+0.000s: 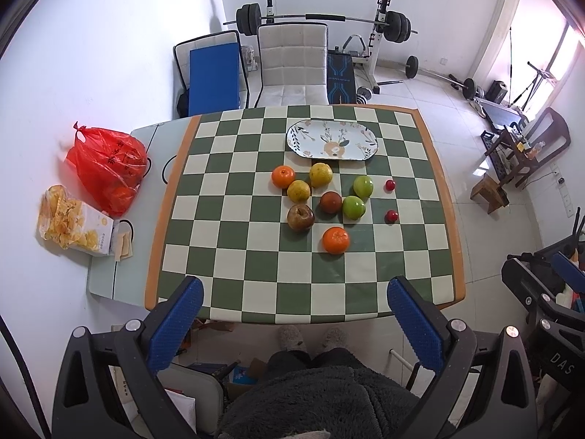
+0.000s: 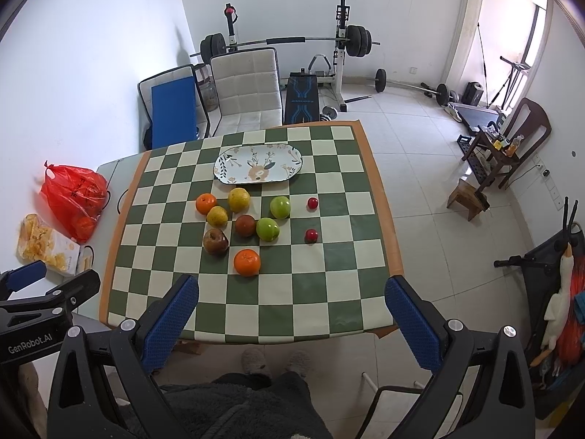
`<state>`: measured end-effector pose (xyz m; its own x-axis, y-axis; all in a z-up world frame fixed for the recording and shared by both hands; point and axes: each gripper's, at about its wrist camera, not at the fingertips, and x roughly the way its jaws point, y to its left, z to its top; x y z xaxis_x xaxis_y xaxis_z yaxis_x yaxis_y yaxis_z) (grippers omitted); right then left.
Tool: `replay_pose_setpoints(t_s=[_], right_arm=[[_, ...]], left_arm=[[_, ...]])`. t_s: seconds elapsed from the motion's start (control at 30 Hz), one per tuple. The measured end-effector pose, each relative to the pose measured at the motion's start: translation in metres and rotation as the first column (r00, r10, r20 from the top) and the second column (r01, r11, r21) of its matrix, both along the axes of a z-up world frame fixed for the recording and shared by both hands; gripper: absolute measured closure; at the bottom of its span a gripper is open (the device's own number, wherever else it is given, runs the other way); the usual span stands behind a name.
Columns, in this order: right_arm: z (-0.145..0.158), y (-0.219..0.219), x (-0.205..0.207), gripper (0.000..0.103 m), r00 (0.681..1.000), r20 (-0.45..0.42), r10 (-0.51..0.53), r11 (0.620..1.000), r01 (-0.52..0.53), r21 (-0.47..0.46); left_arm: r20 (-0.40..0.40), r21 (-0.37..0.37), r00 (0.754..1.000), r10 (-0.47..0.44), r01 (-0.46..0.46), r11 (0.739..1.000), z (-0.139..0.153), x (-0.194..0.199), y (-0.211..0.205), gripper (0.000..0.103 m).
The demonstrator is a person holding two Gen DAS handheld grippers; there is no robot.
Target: Organize fruits
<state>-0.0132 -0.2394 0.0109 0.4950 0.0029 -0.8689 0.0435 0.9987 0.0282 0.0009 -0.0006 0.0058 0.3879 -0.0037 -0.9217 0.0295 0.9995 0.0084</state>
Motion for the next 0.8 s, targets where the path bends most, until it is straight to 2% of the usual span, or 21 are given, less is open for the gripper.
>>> replay_pose_setpoints(t_s=[0.2, 0.63, 0.67, 0.7, 0.8], right_arm=[[0.000, -0.001, 0.000, 0.000, 1.000, 0.002, 0.000, 1.000, 0.000, 0.001], [-0.001, 0.007, -0.001, 0.000, 1.000, 0.006, 0.009, 1.000, -0.009, 0.003], [0.002, 0.010, 0.001, 0.000, 1.000, 0.005, 0.010, 1.000, -0.010, 0.004], [0.017, 0.013, 0.007, 0.000, 1.000, 0.004, 0.012, 1.000, -0.012, 0.008], [0.018, 0.012, 0.006, 0.000, 1.000, 0.007, 0.011, 1.000, -0.011, 0.008]], left_arm=[[0.004, 0.002, 1.000, -0.001, 0.001, 1.000, 0.000, 0.000, 0.000, 0.000], [0.013, 0.005, 1.000, 0.000, 0.000, 1.000, 0.021, 0.006, -0.001, 0.000], [0.013, 0.005, 1.000, 0.000, 0.000, 1.000, 0.022, 0.007, -0.001, 0.000], [0.014, 0.004, 1.000, 0.001, -0.001, 1.000, 0.019, 0.004, -0.002, 0.000], [0.016, 0.004, 1.000, -0.001, 0.001, 1.000, 0.019, 0.004, -0.002, 0.000]])
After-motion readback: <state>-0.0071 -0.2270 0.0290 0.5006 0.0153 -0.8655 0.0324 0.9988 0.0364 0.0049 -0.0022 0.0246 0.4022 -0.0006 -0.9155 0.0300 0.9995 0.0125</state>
